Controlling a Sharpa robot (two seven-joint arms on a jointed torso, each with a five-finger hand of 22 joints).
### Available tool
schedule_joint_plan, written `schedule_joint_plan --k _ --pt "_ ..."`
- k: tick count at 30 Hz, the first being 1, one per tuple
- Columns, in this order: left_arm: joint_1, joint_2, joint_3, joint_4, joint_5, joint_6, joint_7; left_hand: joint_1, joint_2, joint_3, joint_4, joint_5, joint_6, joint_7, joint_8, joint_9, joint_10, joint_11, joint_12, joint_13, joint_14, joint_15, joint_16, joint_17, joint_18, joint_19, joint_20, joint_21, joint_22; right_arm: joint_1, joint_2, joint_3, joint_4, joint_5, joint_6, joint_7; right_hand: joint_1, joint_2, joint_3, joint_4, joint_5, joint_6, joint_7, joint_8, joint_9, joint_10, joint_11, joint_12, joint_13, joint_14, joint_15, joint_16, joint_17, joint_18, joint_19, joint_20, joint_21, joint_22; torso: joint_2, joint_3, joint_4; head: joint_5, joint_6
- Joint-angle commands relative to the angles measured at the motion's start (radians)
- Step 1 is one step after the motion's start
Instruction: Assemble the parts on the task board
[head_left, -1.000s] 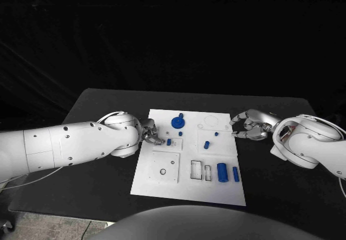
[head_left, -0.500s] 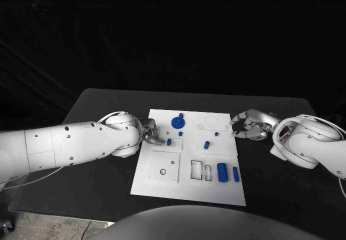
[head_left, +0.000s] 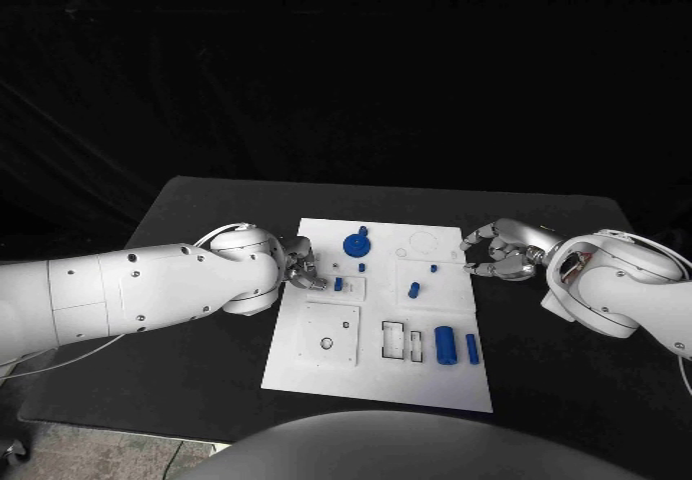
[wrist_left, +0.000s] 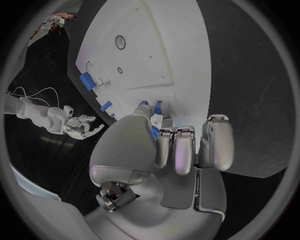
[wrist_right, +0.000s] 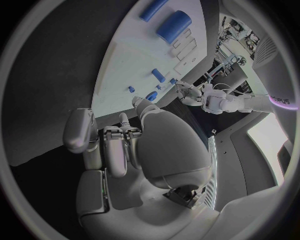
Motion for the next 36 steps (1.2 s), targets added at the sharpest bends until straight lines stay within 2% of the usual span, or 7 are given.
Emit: schedule_joint_plan --k 1,6,12,18,22,27,36 --pt "0.002 -0.003 0.001 0.013 -0.007 -0.017 0.004 -0.003 -0.010 0.006 0.001 0.003 -0.005 -0.003 -0.002 0.001 0.105 -0.006 0.002 0.263 0.107 -0.008 0.002 0.263 0.013 -0.002 -0.006 -0.005 0.204 -0.001 0.000 0.000 0.000 -0.001 0.007 -0.004 -0.002 0.009 0.006 0.001 0.003 0.007 0.000 -0.007 -0.001 0.107 0.008 0.004 0.263 0.088 0.006 -0.003 0.248 0.011 -0.006 0.001 -0.004 0.136 0.000 0.0003 0.0006 -0.001 0.000" --pt "0.018 -0.010 0.003 0.021 0.010 0.003 0.000 -0.003 -0.012 0.011 0.000 0.005 -0.006 -0.003 -0.003 0.001 0.105 -0.006 0.002 0.263 0.107 -0.008 0.002 0.263 0.014 -0.003 -0.006 -0.007 0.203 -0.001 0.001 0.000 0.000 0.001 0.008 -0.005 -0.002 0.009 0.006 0.001 0.003 0.007 0.000 -0.007 -0.001 0.107 0.008 0.004 0.263 0.088 0.006 -0.003 0.248 0.011 -0.006 0.001 -0.004 0.136 0.000 0.0005 -0.0001 0.001 0.000" --pt "0.069 -0.014 0.004 0.019 0.092 0.102 -0.012 0.003 -0.023 0.028 -0.006 0.004 -0.006 -0.004 -0.005 0.000 0.105 -0.007 0.002 0.263 0.107 -0.008 0.002 0.263 0.015 -0.008 -0.006 -0.012 0.201 -0.001 0.003 0.000 -0.002 0.002 0.009 -0.006 -0.002 0.009 0.006 0.001 0.003 0.007 0.000 -0.007 -0.001 0.107 0.008 0.004 0.263 0.088 0.006 -0.003 0.248 0.011 -0.006 0.001 -0.004 0.136 -0.002 0.0014 -0.0007 0.004 0.000" --pt "0.107 -0.003 0.004 -0.013 0.159 0.217 -0.021 0.010 -0.036 0.054 -0.014 0.012 -0.008 -0.002 -0.012 -0.005 0.105 -0.005 0.002 0.263 0.107 -0.007 0.002 0.263 0.017 -0.014 -0.006 -0.020 0.199 -0.001 0.004 0.000 -0.003 0.002 0.010 -0.006 -0.002 0.009 0.006 0.001 0.003 0.007 0.000 -0.007 -0.001 0.107 0.008 0.004 0.263 0.088 0.006 -0.003 0.248 0.011 -0.006 0.001 -0.004 0.136 0.000 0.0001 -0.0009 0.003 0.000" --pt "0.117 0.008 0.008 -0.041 0.186 0.282 -0.028 0.012 -0.041 0.063 -0.018 0.010 -0.008 -0.001 -0.015 -0.007 0.105 -0.005 0.002 0.263 0.107 -0.007 0.002 0.263 0.017 -0.014 -0.006 -0.020 0.199 -0.001 0.005 0.000 -0.002 0.003 0.010 -0.007 -0.002 0.009 0.006 0.001 0.003 0.007 0.000 -0.007 -0.001 0.107 0.008 0.004 0.263 0.088 0.006 -0.003 0.248 0.011 -0.006 0.001 -0.004 0.136 0.001 0.0003 -0.0015 0.002 0.000" --pt "0.122 0.025 0.013 -0.072 0.213 0.353 -0.038 0.012 -0.044 0.074 -0.021 0.003 -0.008 0.000 -0.019 -0.010 0.105 -0.004 0.002 0.263 0.107 -0.006 0.002 0.263 0.017 -0.016 -0.006 -0.023 0.198 -0.001 0.003 0.000 -0.001 0.003 0.011 -0.008 -0.002 0.009 0.006 0.001 0.003 0.007 0.000 -0.007 -0.001 0.107 0.008 0.004 0.263 0.088 0.006 -0.003 0.248 0.011 -0.006 0.001 -0.004 0.136 0.001 0.0002 -0.0008 0.001 0.000" --pt "0.124 0.065 0.016 -0.122 0.237 0.373 -0.041 0.010 -0.045 0.085 -0.024 -0.005 -0.009 0.002 -0.024 -0.013 0.105 -0.003 0.002 0.263 0.107 -0.005 0.002 0.263 0.018 -0.017 -0.005 -0.024 0.197 -0.001 0.007 0.000 -0.003 0.003 0.005 -0.005 -0.002 0.009 0.006 0.001 0.003 0.007 0.000 -0.007 -0.001 0.107 0.008 0.004 0.263 0.088 0.006 -0.003 0.248 0.011 -0.006 0.001 -0.004 0.136 0.000 0.0000 -0.0008 0.005 0.000"
